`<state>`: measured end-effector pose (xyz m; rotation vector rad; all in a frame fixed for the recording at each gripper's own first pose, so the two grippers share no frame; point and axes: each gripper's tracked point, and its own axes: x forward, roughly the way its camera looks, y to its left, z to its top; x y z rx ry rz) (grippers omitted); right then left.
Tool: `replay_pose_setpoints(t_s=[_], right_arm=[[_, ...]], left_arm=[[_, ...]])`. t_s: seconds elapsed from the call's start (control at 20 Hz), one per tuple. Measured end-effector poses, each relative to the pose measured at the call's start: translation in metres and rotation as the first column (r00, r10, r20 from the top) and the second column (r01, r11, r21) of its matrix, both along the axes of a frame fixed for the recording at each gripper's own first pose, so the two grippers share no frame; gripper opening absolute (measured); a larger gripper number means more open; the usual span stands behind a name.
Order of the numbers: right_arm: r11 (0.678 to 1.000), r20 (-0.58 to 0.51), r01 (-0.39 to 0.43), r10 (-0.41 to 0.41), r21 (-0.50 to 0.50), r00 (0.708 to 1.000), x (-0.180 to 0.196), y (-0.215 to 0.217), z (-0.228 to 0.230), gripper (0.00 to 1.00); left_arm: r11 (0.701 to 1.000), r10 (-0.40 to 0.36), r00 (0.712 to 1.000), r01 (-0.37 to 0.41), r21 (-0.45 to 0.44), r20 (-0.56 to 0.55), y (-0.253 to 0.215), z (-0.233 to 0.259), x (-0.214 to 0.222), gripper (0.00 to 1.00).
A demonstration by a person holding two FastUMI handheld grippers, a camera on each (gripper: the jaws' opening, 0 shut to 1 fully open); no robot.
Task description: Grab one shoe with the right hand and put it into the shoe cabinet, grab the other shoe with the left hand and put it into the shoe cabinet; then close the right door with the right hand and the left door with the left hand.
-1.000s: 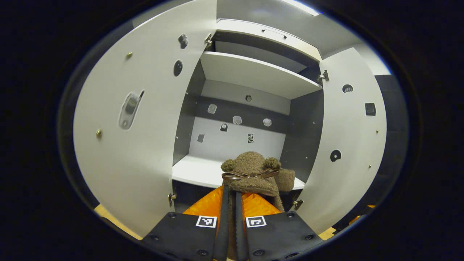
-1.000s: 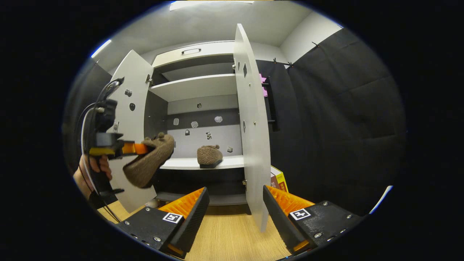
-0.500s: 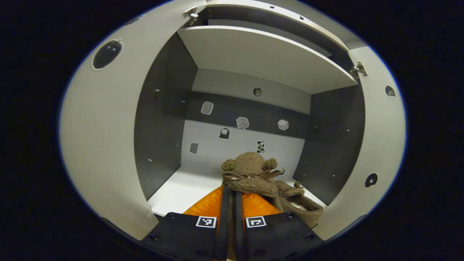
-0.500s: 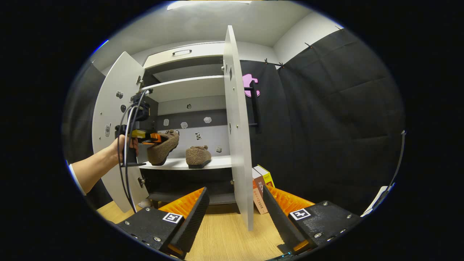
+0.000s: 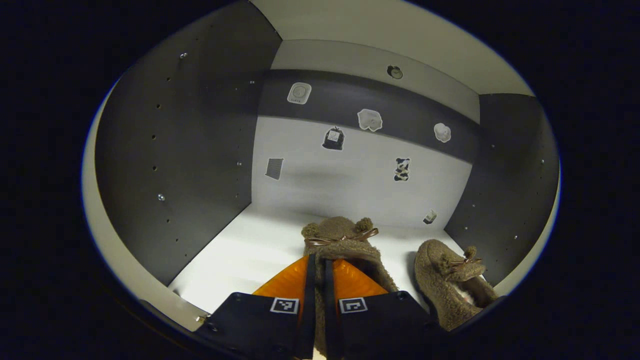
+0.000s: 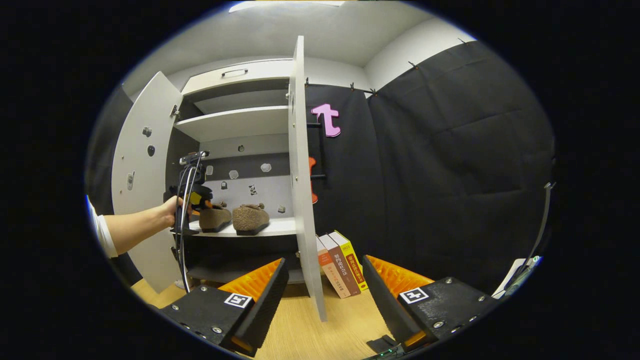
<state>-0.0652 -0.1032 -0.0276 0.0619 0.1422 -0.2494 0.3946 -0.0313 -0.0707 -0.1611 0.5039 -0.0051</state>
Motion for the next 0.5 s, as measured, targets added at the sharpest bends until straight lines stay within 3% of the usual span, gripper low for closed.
replay_pose_setpoints(t_s=[0.05, 0.1, 0.15, 0.2, 0.25, 0.4, 0.5], right_arm=[[1.000, -0.001, 0.002, -0.002, 0.005, 1.000, -0.005, 0.001, -0.006, 0.92], [1.000, -0.004, -0.001, 0.001, 0.008, 1.000, -0.002, 0.001, -0.005, 0.92], [1.000, -0.008, -0.005, 0.005, 0.009, 1.000, 0.001, 0.002, -0.005, 0.92], [1.000, -0.009, -0.011, 0.011, 0.008, 1.000, 0.004, 0.001, -0.004, 0.92], [1.000, -0.006, -0.018, 0.018, 0.005, 1.000, 0.006, 0.002, -0.004, 0.92], [0.999, 0.000, -0.039, 0.039, 0.013, 0.999, 0.012, 0.007, -0.002, 0.92], [0.998, 0.003, -0.054, 0.054, 0.020, 0.999, 0.016, 0.012, -0.003, 0.92]], left_arm=[[1.000, 0.000, 1.000, 0.000, -0.002, 0.005, 0.001, 0.001, 0.000, 0.20], [1.000, 0.003, 1.000, -0.003, -0.011, 0.016, 0.002, 0.003, 0.002, 0.31], [1.000, 0.013, 1.000, -0.013, -0.011, 0.017, 0.006, 0.003, 0.000, 0.24], [1.000, 0.021, 1.000, -0.021, -0.007, 0.012, 0.009, 0.003, -0.003, 0.38], [1.000, 0.021, 1.000, -0.021, -0.003, 0.016, 0.011, 0.003, -0.003, 0.46], [0.998, 0.006, 0.998, -0.010, 0.065, 0.059, 0.018, 0.014, -0.007, 0.96], [0.994, -0.002, 0.993, -0.011, 0.112, 0.118, 0.020, 0.032, -0.018, 0.97]])
